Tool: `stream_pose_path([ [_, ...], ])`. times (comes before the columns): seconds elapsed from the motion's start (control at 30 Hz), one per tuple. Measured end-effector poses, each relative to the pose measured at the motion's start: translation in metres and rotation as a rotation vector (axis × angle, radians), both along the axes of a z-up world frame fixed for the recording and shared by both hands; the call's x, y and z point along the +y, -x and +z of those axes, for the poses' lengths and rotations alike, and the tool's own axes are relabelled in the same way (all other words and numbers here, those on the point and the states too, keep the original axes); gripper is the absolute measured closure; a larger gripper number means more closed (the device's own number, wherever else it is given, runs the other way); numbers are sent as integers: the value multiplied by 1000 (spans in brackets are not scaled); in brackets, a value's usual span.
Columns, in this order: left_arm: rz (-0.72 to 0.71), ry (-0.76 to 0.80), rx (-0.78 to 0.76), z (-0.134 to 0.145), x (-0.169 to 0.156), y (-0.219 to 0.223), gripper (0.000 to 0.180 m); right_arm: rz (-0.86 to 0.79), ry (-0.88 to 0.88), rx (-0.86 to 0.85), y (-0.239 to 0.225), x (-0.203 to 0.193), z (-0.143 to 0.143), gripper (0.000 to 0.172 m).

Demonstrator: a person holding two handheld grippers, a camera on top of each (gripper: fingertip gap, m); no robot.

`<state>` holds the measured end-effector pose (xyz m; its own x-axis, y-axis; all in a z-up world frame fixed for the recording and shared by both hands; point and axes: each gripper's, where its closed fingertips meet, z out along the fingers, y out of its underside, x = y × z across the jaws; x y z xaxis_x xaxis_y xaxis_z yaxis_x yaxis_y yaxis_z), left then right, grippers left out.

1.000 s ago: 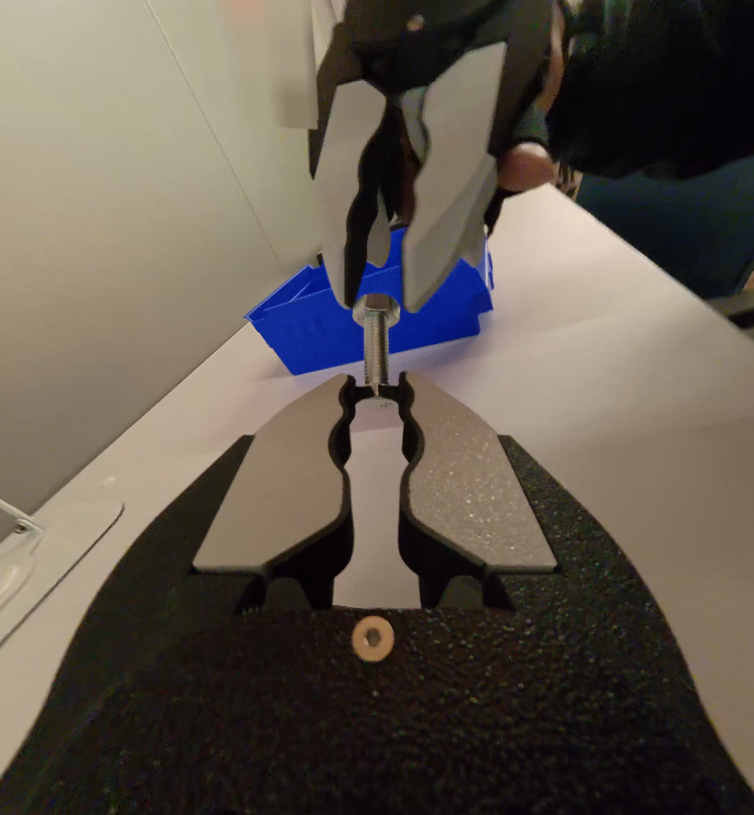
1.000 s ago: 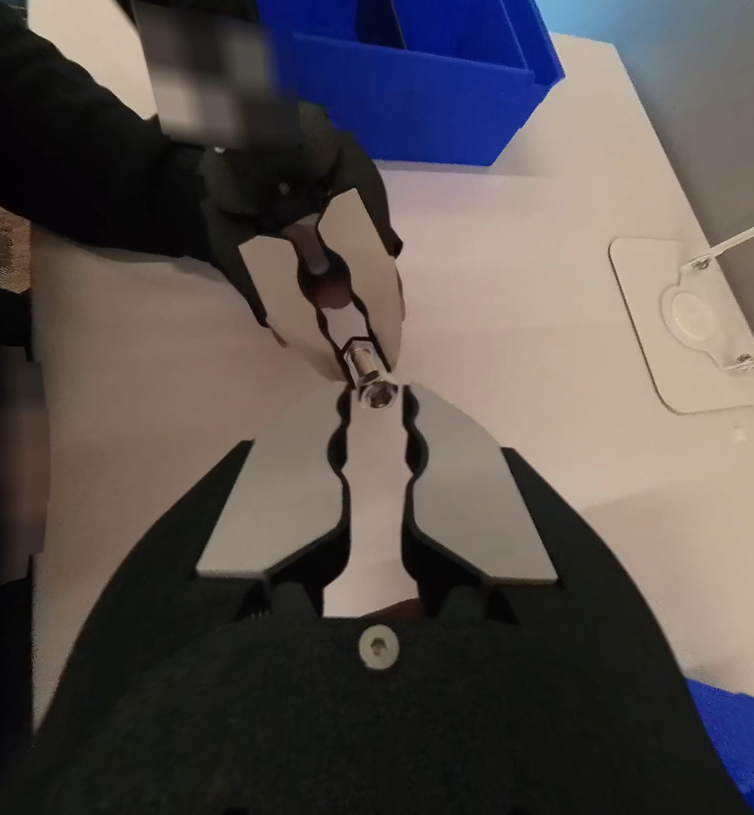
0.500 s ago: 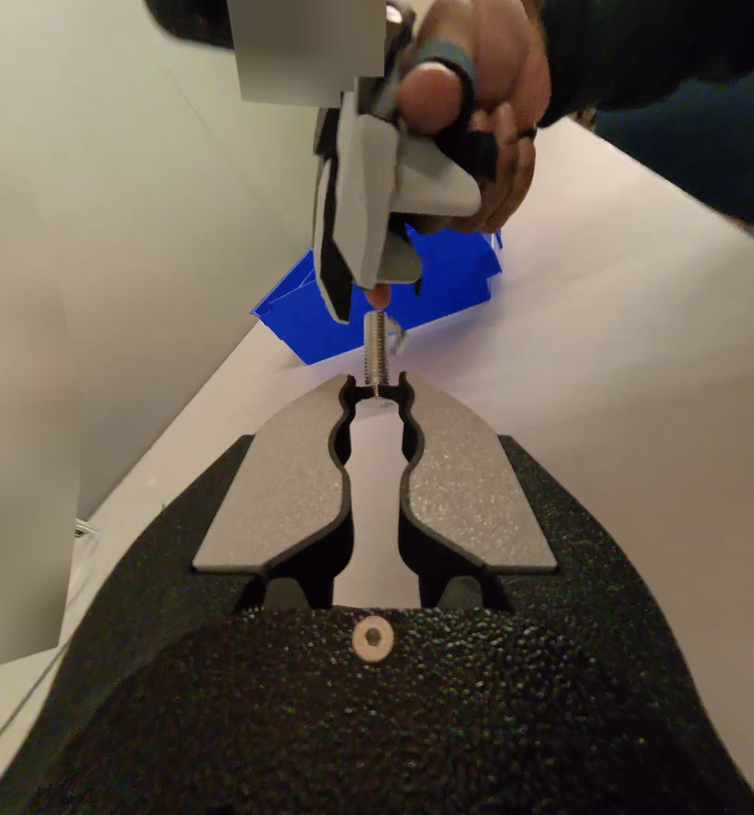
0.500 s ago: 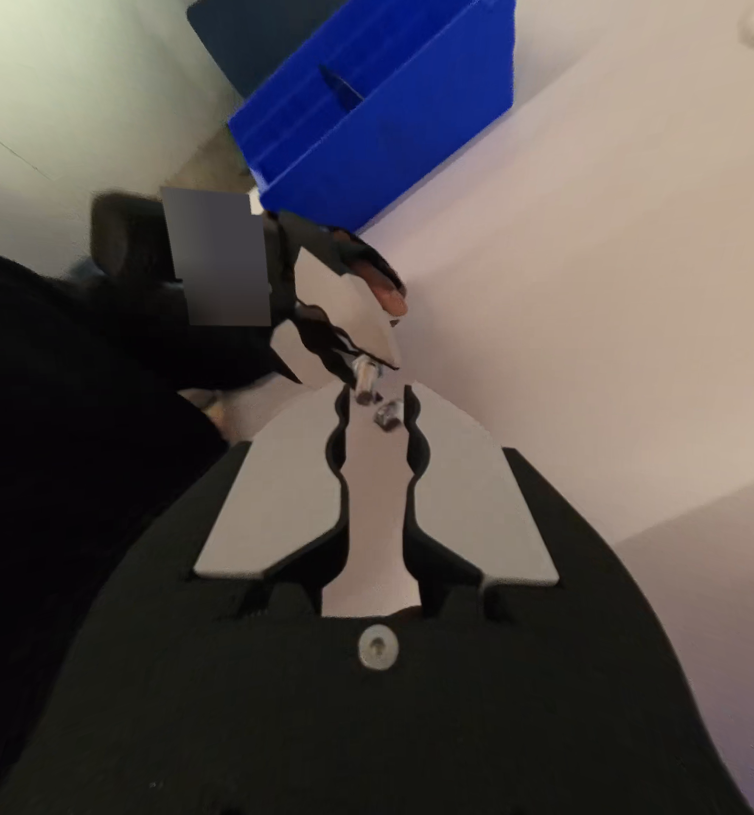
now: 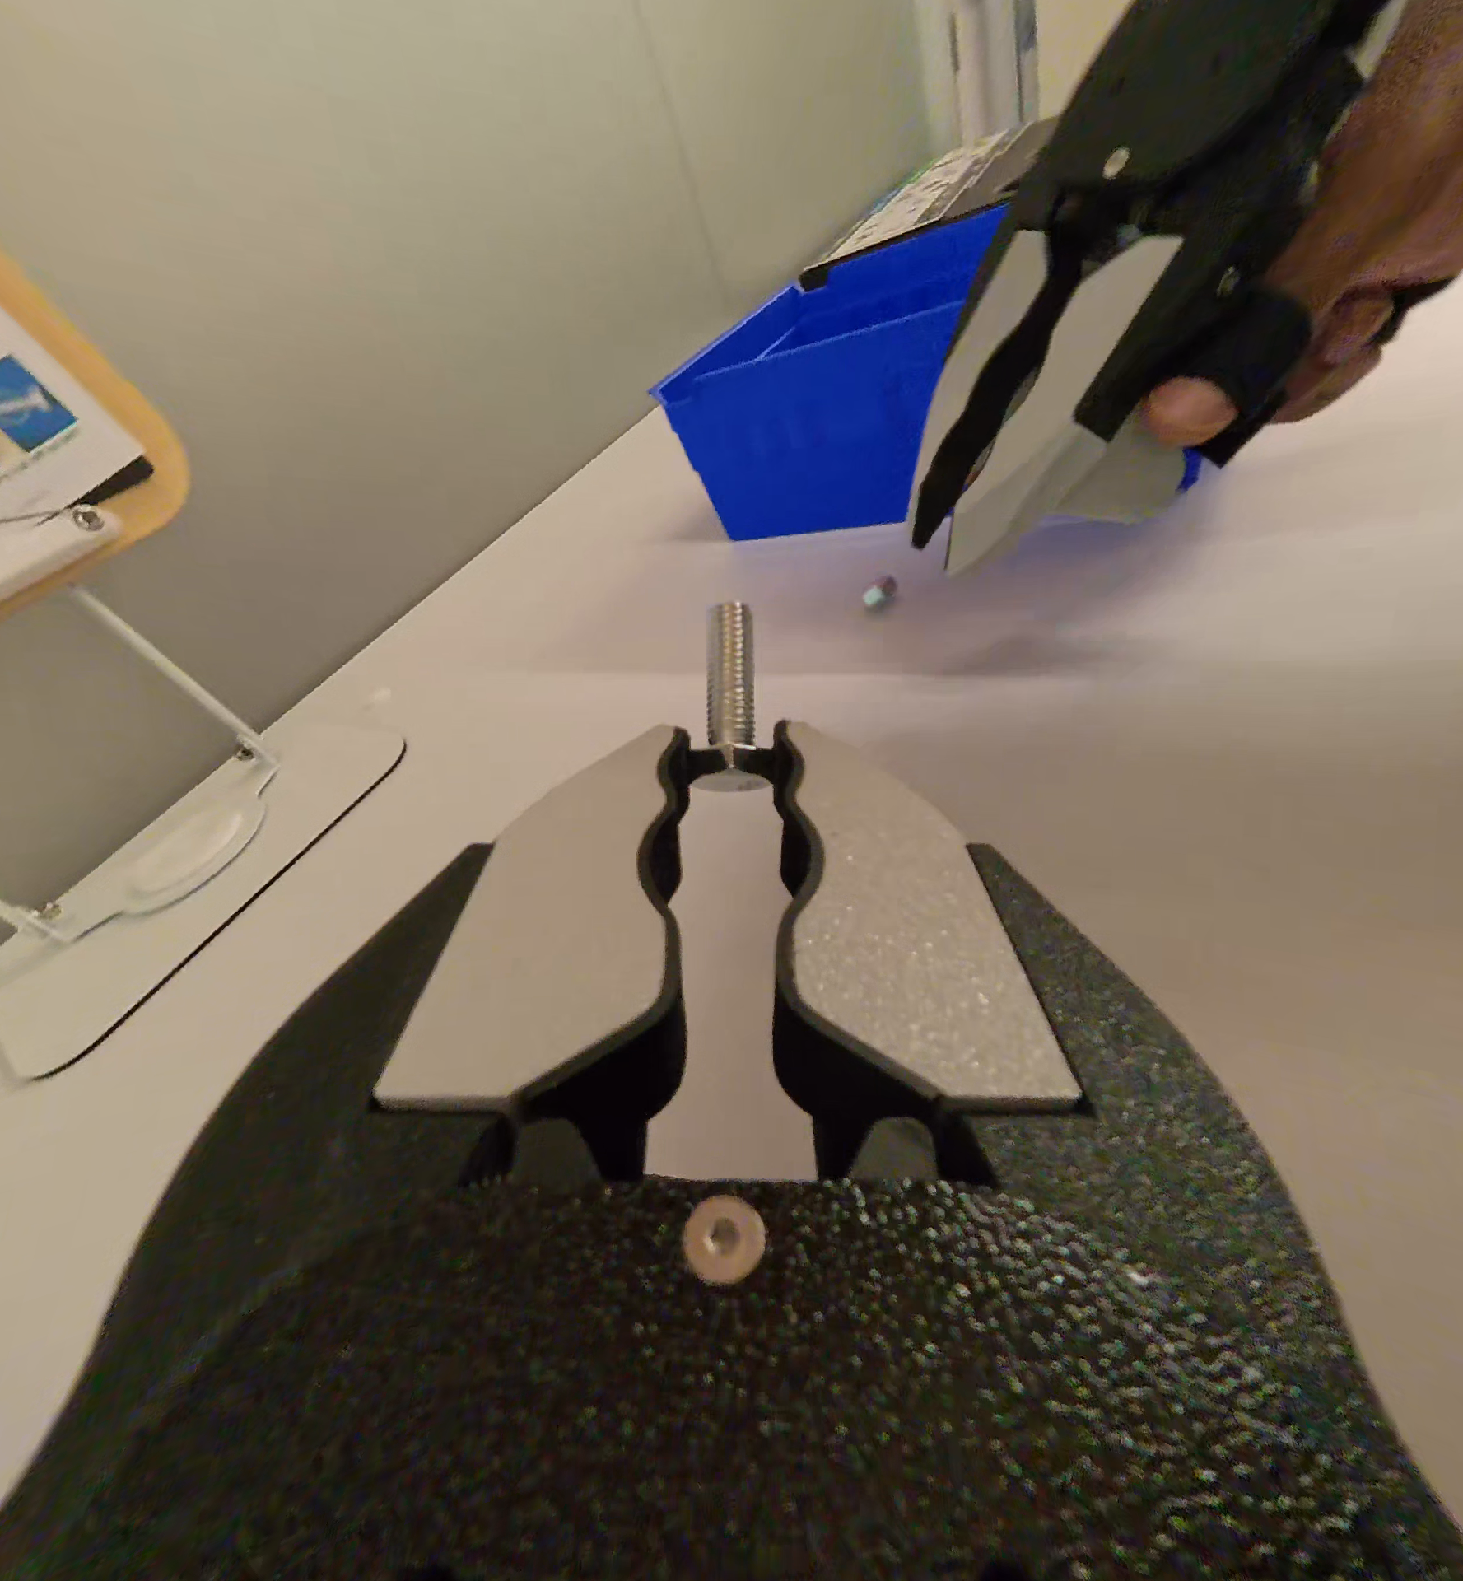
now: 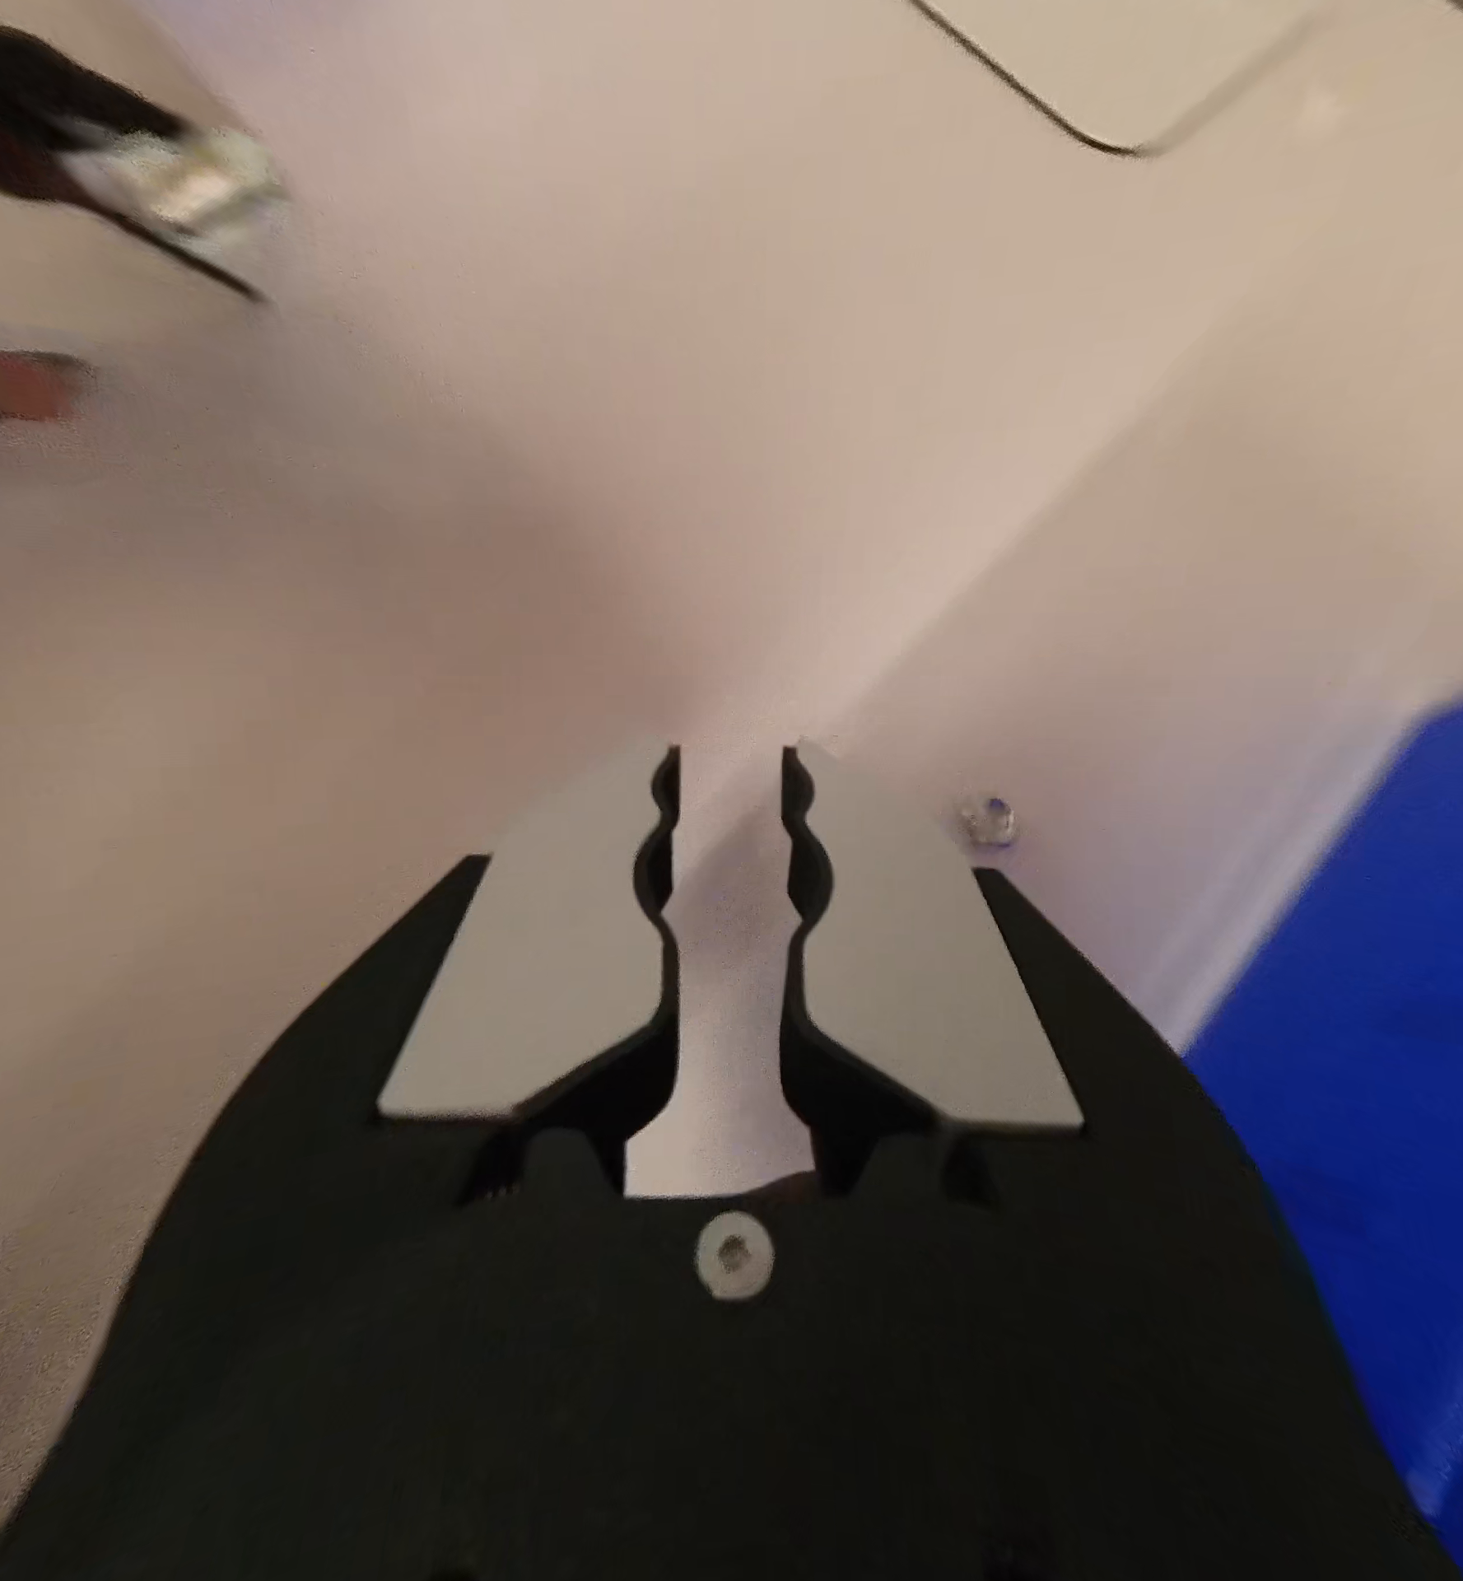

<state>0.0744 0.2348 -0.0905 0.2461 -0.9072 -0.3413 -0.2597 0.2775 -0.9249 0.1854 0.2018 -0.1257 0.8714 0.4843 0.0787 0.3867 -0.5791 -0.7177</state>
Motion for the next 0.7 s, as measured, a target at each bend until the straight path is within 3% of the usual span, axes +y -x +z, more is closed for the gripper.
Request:
stream_pose_path([
  [0.27, 18, 29, -3, -4, 4, 0, 163, -465, -120, -145, -79, 13, -9, 140],
  [0.5, 20, 29, 1, -4, 2, 0, 163, -596, -165, -335, -128, 15, -18, 139],
  [0.57, 20, 34, -2, -3, 3, 0, 163, -605, -151, -305, -138, 16, -23, 142],
  [0.7, 8, 35, -2, -3, -1, -3, 163, -535, -106, -77, -130, 25, -39, 139],
])
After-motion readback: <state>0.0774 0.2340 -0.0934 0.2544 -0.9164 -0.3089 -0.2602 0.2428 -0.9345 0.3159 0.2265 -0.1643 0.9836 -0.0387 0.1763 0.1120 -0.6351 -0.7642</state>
